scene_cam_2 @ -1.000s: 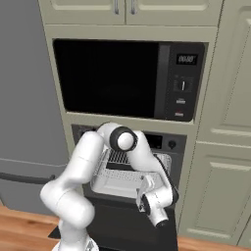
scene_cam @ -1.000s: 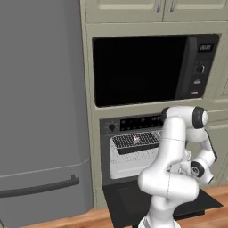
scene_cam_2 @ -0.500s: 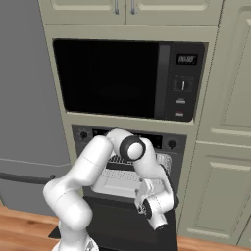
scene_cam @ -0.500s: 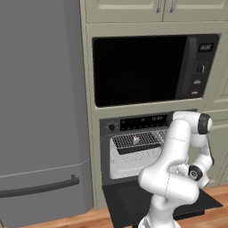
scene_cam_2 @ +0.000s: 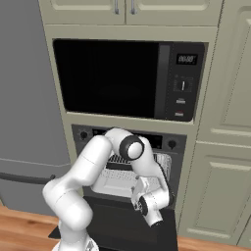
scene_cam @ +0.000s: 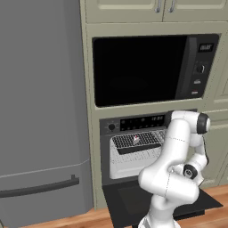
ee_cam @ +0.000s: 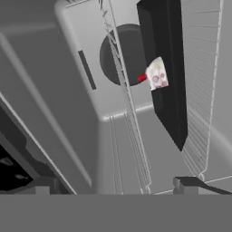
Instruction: Take the baked cake out of the oven and place it on the plate for cooling. Then close the oven door.
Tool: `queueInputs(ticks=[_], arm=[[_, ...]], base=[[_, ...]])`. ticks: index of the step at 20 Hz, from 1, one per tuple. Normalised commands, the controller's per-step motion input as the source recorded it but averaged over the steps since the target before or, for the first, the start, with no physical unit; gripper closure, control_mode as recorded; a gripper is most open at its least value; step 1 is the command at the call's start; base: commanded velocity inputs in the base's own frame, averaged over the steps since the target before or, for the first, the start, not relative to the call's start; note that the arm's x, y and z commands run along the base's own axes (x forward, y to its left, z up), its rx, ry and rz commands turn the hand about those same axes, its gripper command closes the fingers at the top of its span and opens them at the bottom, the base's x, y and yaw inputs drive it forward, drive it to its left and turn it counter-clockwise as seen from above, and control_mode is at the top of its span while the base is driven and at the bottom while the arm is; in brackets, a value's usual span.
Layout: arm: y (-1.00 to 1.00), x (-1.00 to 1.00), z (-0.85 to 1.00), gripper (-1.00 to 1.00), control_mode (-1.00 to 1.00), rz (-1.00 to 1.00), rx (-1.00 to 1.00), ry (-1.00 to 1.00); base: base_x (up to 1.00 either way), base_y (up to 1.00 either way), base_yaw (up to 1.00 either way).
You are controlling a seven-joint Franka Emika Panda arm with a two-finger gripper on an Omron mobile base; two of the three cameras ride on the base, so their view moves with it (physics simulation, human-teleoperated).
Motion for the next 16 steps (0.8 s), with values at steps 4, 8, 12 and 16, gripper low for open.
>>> queueInputs(ticks=[4,8,12,16], arm=[[0.29,0.27,0.00,-1.00,-1.00,0.00,0.00,0.00],[0.17,0.33,0.00,-1.00,-1.00,0.00,0.00,0.00],[0.02,0.31,0.00,-1.00,-1.00,0.00,0.00,0.00],[-0.22,0.18,0.00,-1.00,-1.00,0.02,0.00,0.00]], base=[[0.00,0.00,0.00],[0.00,0.00,0.00],[0.00,0.00,0.00],[0.00,0.00,0.00]])
